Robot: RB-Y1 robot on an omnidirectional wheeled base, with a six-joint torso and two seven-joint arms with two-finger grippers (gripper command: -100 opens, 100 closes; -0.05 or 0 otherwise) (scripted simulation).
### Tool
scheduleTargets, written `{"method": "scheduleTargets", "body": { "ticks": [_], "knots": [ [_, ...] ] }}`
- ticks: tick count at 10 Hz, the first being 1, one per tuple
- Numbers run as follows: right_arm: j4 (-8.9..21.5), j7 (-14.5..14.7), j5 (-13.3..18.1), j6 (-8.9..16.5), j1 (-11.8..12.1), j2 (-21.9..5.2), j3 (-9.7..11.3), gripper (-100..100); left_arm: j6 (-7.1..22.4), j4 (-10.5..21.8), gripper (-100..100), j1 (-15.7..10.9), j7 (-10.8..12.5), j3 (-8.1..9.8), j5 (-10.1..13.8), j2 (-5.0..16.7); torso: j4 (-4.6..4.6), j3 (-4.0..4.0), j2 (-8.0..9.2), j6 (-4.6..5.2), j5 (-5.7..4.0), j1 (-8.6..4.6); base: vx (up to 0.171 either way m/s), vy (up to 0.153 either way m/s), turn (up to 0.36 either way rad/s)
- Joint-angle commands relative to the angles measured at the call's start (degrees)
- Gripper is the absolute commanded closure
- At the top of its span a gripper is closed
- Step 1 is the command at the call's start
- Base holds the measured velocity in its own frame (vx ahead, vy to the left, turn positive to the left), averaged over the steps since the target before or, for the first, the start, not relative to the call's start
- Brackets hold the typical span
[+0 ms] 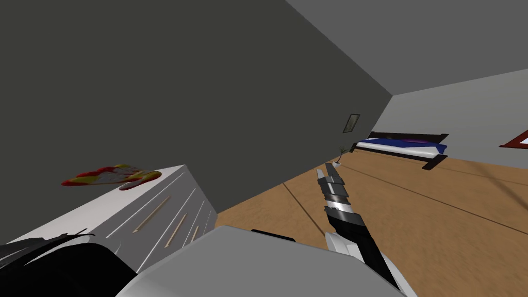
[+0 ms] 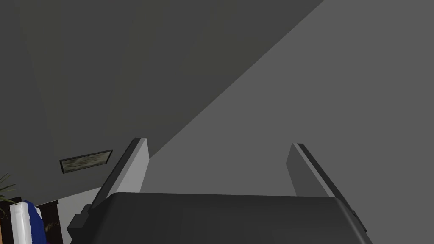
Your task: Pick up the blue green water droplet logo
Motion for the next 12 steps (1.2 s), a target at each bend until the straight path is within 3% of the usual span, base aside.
{"method": "scheduleTargets", "body": {
  "ticks": [1,2,3,4,5,6,7,8,9,12],
  "knots": [
    [0.0,0.0,0.0,0.0,0.0,0.0,0.0,0,1.4,1.4,-100,0.2,-0.2,2.86,1.0,0.3,0.0,0.0,0.0,0.0,0.0,0.0,0.061,-0.038,-0.033],
    [0.0,0.0,0.0,0.0,0.0,0.0,0.0,0,3.8,3.3,-100,0.8,-1.0,4.75,3.7,0.8,0.01,0.02,0.05,-0.01,0.0,0.01,0.069,-0.042,-0.07],
    [0.0,0.0,0.0,0.0,0.0,0.0,0.0,0,3.8,3.7,-100,0.8,-1.0,6.39,3.7,0.8,0.0,0.01,0.02,0.01,0.0,0.01,0.076,-0.026,-0.031],
    [0.0,0.0,0.0,0.0,0.0,0.0,0.0,0,6.0,5.0,-100,1.3,-1.8,8.25,6.4,1.3,0.0,0.01,0.02,-0.02,0.0,0.05,0.109,-0.021,-0.051],
    [0.0,0.0,0.0,0.0,0.0,0.0,0.0,0,6.1,6.1,-100,1.3,-1.8,9.99,6.4,1.3,-0.02,-0.05,-0.09,0.01,0.02,0.08,0.081,-0.017,-0.037],
    [0.0,0.0,0.0,0.0,0.0,0.0,0.0,0,6.1,6.1,-100,1.3,-1.8,10.53,6.4,1.3,-0.02,-0.03,-0.03,0.0,0.02,0.1,0.024,-0.006,0.002],
    [0.0,0.0,0.0,0.0,0.0,0.0,0.0,0,8.5,8.6,-100,1.6,-2.6,12.8,9.2,1.8,0.02,0.06,0.13,-0.01,0.02,0.12,0.052,-0.005,-0.047],
    [0.0,0.0,0.0,0.0,0.0,0.0,0.0,0,8.5,8.6,-100,1.6,-2.6,14.14,9.2,1.8,0.02,0.06,0.1,0.0,0.03,0.14,0.057,-0.013,-0.034],
    [0.0,0.0,0.0,0.0,0.0,0.0,0.0,0,10.8,11.0,-100,1.9,-3.4,16.05,11.6,2.4,0.02,0.05,0.09,-0.01,0.03,0.12,0.087,-0.021,-0.054],
    [0.0,0.0,0.0,0.0,0.0,0.0,0.0,0,13.1,13.5,-100,2.2,-4.2,21.19,14.6,2.9,-0.02,-0.05,-0.08,0.01,0.03,0.12,0.09,-0.009,-0.025]
  ]
}}
